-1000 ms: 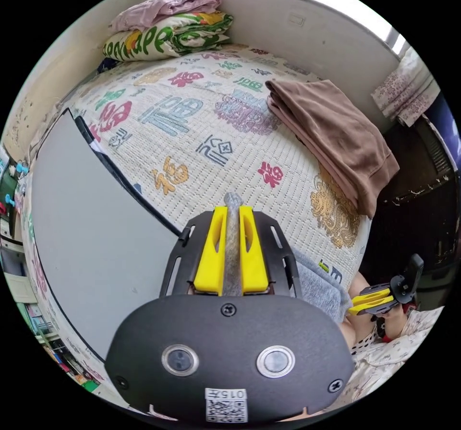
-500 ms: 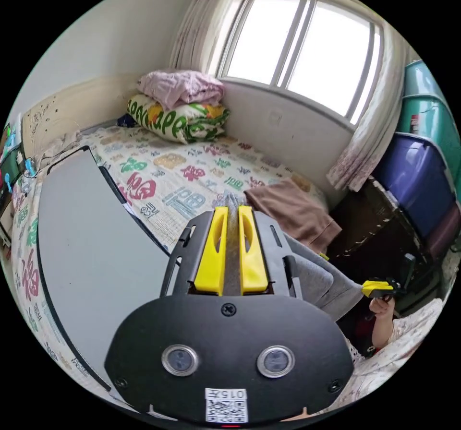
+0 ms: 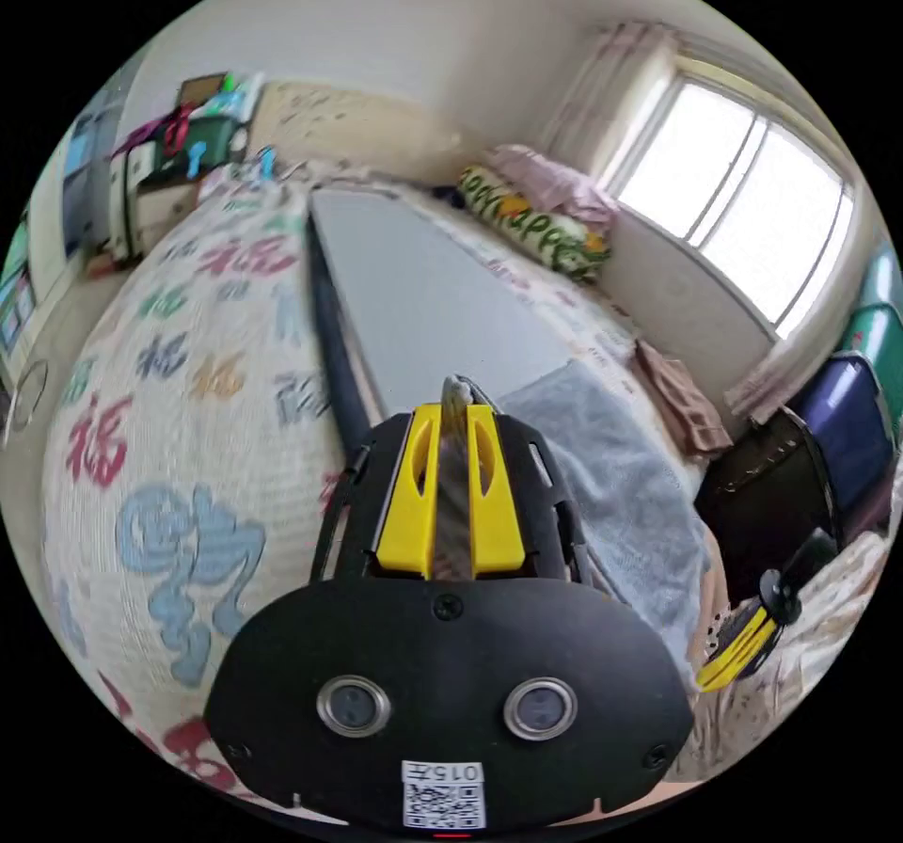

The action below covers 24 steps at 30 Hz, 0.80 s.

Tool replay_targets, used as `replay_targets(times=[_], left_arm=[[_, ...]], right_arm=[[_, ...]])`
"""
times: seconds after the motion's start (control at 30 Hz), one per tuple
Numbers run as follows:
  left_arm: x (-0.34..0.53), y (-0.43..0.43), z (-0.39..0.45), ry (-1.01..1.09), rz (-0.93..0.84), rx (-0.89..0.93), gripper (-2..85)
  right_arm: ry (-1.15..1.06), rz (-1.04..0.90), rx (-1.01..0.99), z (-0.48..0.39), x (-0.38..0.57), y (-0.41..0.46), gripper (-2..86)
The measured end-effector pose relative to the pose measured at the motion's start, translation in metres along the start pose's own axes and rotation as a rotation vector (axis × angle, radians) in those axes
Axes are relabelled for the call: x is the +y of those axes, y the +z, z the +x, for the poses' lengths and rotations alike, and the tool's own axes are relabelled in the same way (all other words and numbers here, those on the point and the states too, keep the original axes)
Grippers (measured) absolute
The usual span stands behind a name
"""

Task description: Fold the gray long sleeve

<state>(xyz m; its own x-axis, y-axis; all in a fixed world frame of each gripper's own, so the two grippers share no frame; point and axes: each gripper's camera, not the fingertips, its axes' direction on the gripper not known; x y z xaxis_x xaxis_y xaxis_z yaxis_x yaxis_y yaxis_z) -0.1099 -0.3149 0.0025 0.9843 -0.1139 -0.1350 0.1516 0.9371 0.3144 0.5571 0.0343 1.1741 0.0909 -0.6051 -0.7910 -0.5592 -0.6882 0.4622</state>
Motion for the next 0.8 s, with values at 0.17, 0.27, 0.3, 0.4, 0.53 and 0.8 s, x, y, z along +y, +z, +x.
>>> replay_targets(times=[0.17,0.27,0.3,0.4,0.53,0.8], left_arm=[[0.089,-0.02,-0.033,-0.172,0.187,-0.068,6.5],[0.111,-0.029,-0.038,-0.228,0.277,-0.017,9.9],[0.116,-0.025,-0.036,-0.224,0.279,0.055,11.4],[0.121,0.009,-0.016,-0.186,0.205,0.179,13.5],[0.124,0.068,0.018,-0.144,0.08,0.115,11.5],[0.167,0.091,0.015,-0.183,0.089,0.017,0.0]], right_arm=[[0.03,-0.053,-0.007,0.038,0.065,0.015,4.8],[0.004,-0.005,-0.005,0.05,0.096,0.002,9.9],[-0.012,0.013,0.052,0.055,0.107,0.002,10.9],[-0.044,-0.02,0.265,0.078,0.131,0.034,13.2],[-0.106,-0.182,0.336,0.11,0.158,0.09,13.3],[-0.103,-0.209,0.368,0.156,0.194,0.108,3.0]])
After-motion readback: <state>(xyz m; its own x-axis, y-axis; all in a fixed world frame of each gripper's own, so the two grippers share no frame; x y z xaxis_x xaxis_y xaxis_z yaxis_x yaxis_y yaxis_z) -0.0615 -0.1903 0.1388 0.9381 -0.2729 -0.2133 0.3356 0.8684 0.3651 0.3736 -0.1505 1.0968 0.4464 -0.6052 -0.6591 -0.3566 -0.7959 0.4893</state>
